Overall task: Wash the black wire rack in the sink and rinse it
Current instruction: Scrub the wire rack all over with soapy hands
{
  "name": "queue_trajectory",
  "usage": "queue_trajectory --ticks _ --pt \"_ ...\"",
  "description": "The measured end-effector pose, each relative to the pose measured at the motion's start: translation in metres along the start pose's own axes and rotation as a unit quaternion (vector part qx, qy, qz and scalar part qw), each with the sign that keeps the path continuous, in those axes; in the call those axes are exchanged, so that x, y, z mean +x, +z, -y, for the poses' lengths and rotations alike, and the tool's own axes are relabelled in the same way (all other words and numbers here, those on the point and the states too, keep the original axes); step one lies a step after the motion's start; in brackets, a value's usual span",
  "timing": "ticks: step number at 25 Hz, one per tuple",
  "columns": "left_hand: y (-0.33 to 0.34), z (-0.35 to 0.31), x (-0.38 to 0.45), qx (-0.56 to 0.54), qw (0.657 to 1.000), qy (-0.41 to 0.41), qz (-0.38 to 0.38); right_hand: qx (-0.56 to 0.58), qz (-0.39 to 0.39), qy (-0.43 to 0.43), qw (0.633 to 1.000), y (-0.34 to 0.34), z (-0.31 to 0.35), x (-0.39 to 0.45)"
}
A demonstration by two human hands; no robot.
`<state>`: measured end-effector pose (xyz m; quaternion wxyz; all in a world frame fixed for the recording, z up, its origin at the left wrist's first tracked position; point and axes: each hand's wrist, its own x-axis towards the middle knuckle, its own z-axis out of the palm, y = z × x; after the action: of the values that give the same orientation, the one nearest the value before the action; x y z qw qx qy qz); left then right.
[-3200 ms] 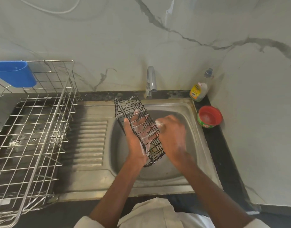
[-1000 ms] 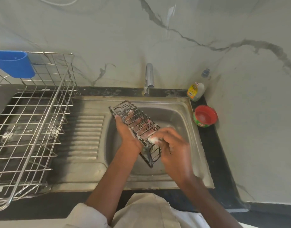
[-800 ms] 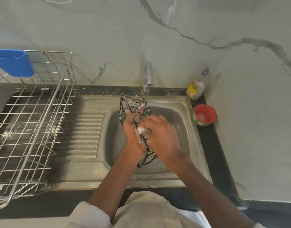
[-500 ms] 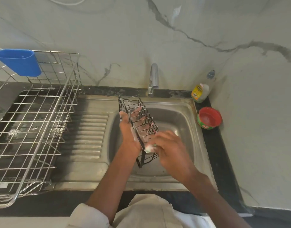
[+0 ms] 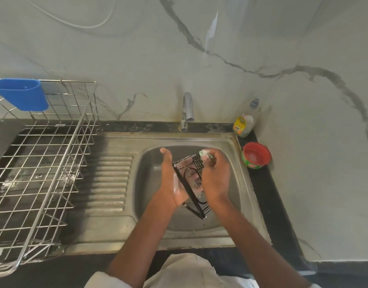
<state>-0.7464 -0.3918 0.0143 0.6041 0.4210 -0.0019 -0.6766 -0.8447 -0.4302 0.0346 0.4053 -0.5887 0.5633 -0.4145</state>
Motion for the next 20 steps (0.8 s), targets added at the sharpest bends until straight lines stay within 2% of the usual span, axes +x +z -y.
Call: queue_trajectory --ticks 2,4,6,8,9,11,14,18,20 --pt "-0.005 -0.002 -0.003 -0.014 1.0 0.002 0.004 -0.002 0.005 0.013 1.0 0.002 -0.001 0.01" --pt "-0.009 -0.004 -0.01 -0.037 0.997 0.013 0.061 -0.025 0.014 0.014 0.999 0.006 0.002 0.014" --pt "-0.014 -0.009 -0.013 -0.064 0.991 0.025 0.113 -0.137 0.006 -0.072 0.988 0.011 0.008 0.004" --pt "-0.019 -0.013 -0.012 -0.081 0.986 0.031 0.143 -0.263 0.008 -0.212 0.941 0.011 0.01 -0.015" --pt "-0.023 -0.013 -0.009 -0.088 0.984 0.033 0.154 -0.278 0.031 -0.259 0.924 0.008 0.009 -0.021" --pt "-0.029 -0.01 -0.006 -0.103 0.979 0.031 0.173 -0.258 0.091 -0.278 0.921 0.003 0.007 -0.021" --pt "-0.023 -0.007 -0.01 -0.115 0.978 0.023 0.172 -0.195 0.086 -0.251 0.944 0.016 0.018 -0.001" --pt "-0.03 -0.015 -0.007 -0.115 0.984 0.026 0.13 -0.157 0.169 -0.352 0.907 0.005 0.009 -0.02" --pt "-0.029 -0.014 -0.006 -0.103 0.986 0.033 0.125 -0.155 0.153 -0.341 0.915 0.001 0.008 -0.02"
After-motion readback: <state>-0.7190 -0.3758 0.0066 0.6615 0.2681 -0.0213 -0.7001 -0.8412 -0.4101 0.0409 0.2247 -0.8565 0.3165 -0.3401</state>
